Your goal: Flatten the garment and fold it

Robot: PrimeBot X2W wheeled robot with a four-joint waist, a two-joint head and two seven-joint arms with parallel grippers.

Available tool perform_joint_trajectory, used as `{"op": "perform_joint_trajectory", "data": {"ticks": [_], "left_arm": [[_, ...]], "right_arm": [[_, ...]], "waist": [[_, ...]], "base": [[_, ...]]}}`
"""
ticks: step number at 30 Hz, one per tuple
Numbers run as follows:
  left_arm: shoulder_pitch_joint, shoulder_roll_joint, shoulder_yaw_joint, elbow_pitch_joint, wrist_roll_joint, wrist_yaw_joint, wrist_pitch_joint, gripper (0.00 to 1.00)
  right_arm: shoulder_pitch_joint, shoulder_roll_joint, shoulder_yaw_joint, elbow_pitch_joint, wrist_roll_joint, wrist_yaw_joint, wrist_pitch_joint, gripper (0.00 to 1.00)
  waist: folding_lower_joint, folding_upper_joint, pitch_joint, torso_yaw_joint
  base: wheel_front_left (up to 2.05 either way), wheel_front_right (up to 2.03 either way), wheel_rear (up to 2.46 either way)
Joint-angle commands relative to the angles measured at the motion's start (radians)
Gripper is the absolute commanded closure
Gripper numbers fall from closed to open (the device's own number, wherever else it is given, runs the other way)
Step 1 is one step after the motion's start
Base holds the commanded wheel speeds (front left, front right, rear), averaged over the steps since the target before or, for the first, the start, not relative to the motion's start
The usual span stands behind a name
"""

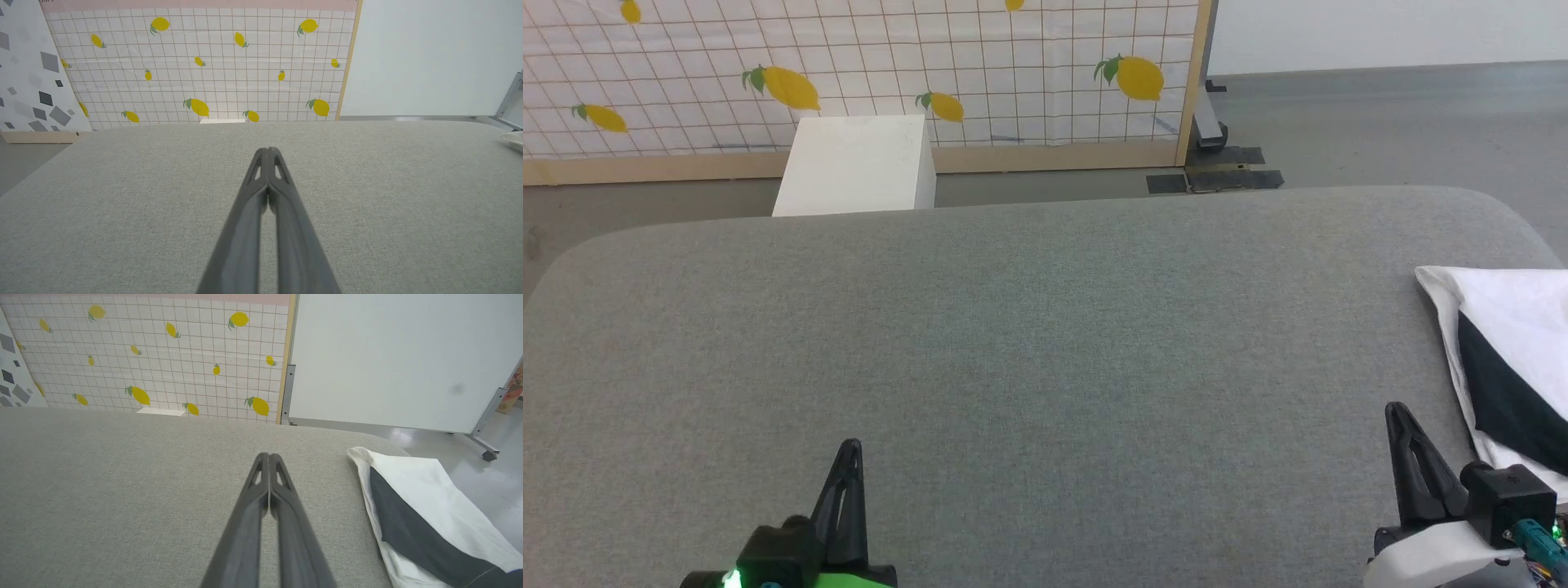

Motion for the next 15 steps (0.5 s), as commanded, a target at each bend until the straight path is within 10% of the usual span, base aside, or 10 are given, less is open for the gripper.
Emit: {"op": "perform_joint_trajectory", "data": {"ticks": [1, 15], "left_arm": [[-0.021, -0.006, 0.007, 0.005, 0.012, -0.008, 0.006, 1.0], [-0.043, -0.015, 0.027, 0.013, 0.03, -0.021, 0.034, 1.0]], "right_arm": [[-0.017, 0.0, 0.004, 0.003, 0.002, 0.0, 0.005, 1.0], [-0.033, 0.001, 0.017, 0.008, 0.004, 0.0, 0.017, 1.0]], "waist": [[0.0001, 0.0, 0.0, 0.0], [0.0001, 0.0, 0.002, 0.001]], "base": [[0.0, 0.0, 0.0], [0.0, 0.0, 0.0]]}}
